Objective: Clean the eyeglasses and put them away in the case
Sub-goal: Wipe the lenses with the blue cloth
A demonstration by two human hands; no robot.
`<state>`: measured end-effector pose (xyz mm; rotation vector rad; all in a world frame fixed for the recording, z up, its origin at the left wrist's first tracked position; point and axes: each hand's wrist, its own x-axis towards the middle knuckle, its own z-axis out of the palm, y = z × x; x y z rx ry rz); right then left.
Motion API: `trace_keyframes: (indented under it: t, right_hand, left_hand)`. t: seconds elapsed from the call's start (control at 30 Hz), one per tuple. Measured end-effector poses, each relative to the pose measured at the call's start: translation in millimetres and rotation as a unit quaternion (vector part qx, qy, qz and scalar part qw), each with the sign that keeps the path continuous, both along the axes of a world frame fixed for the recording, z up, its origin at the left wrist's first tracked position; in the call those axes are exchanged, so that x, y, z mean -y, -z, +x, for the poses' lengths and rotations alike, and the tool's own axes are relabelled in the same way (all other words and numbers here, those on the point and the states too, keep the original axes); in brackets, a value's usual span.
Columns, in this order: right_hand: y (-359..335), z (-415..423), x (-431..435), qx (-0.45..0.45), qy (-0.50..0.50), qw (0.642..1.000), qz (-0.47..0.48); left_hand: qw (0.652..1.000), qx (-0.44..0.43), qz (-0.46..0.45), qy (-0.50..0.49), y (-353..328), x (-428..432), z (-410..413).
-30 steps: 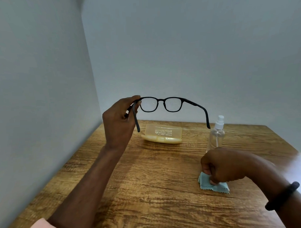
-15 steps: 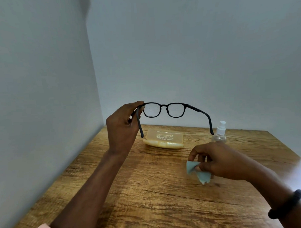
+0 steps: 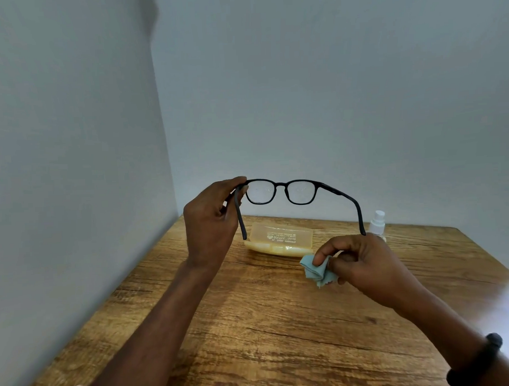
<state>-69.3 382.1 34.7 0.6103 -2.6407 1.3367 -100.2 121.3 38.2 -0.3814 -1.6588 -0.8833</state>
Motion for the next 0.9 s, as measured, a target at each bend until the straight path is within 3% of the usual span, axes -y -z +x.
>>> trace_keyframes:
  t: [0.3, 0.4, 0.6, 0.73, 0.9]
  right_hand:
    - [7.9, 6.7, 15.3, -0.056, 0.007, 0.998, -0.005]
    - [9.7, 9.1, 23.2, -0.116, 0.023, 0.993, -0.004]
    - [-9.0, 10.0, 58.6, -0.267, 0.047, 0.961, -0.062]
    - [-29.3, 1.3, 79.4, -0.386, 0.093, 0.917, -0.033]
    - [-50.2, -18.2, 97.5, -0.395, 0.198, 0.897, -0.021]
  left_hand:
    - [1.000, 0.000, -0.005, 0.008, 1.3, 0.0, -1.3]
    - [1.000, -0.001, -0.007, 0.004, 1.2, -0.3, -0.5]
    - [1.000, -0.010, -0.010, -0.005, -0.4, -2.4, 2.0]
    - [1.000, -0.006, -0.008, 0.004, 1.2, -3.4, 1.3]
    - [1.000, -0.006, -0.012, 0.014, 3.1, -3.2, -0.3]
